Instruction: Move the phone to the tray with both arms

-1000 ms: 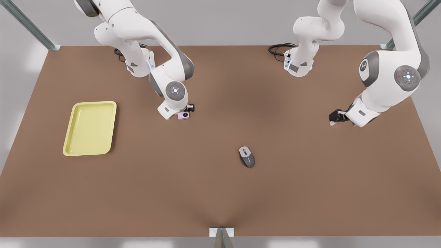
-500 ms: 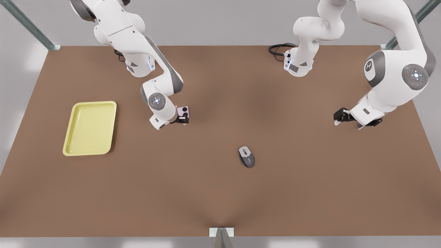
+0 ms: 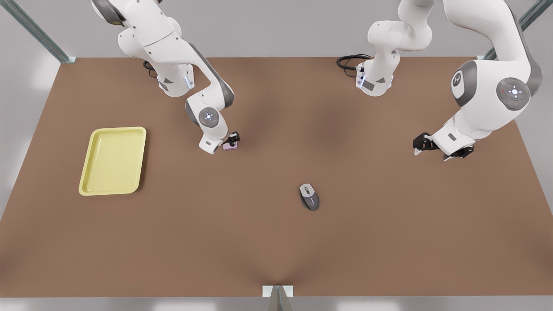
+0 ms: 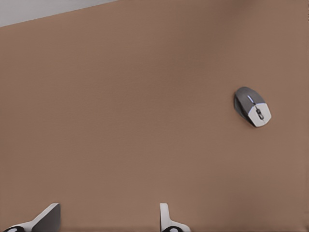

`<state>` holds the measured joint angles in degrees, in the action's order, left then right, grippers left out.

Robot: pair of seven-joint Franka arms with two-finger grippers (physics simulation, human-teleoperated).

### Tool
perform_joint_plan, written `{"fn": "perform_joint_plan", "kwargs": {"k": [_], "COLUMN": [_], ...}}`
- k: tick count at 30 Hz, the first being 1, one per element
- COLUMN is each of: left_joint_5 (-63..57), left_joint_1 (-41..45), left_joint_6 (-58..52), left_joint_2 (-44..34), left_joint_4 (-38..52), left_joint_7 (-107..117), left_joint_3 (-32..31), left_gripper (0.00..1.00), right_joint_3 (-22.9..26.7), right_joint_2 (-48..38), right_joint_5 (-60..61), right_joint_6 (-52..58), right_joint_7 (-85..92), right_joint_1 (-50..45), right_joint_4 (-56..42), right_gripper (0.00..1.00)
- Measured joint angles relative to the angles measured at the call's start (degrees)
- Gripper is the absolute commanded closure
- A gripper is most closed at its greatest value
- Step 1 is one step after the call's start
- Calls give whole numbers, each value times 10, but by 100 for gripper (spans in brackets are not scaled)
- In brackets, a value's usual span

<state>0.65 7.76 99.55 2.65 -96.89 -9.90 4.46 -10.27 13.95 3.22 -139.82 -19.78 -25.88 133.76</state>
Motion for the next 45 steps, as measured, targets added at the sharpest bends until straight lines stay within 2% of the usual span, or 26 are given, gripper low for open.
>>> {"fn": "perform_joint_plan", "kwargs": {"k": [15, 34, 38, 43, 45], "left_joint_5": [-1, -1, -1, -1, -1], "left_joint_1": [-15, -4, -6, -9, -10], "left_joint_6": [-4, -14, -15, -15, -15], "left_joint_2": [-2, -3, -1, -2, -3], "left_joint_4": [0, -1, -1, -1, -1], "left_joint_7": [1, 1, 1, 1, 1], "left_joint_3": [0, -1, -1, -1, -1], "left_gripper": [0, 0, 0, 0, 0], "right_joint_3": [1, 3, 3, 3, 3], "right_joint_2": [33, 68, 67, 69, 70], "right_joint_5": [13, -1, -1, -1, -1], "right_joint_6": [-68, -102, -104, -111, -115], "right_joint_7": [-2, -70, -78, -85, -87], "right_joint_1": [-27, -32, -33, -33, -33], "right_joint_4": [29, 34, 35, 44, 47], "right_gripper": [0, 0, 4, 5, 15]}}
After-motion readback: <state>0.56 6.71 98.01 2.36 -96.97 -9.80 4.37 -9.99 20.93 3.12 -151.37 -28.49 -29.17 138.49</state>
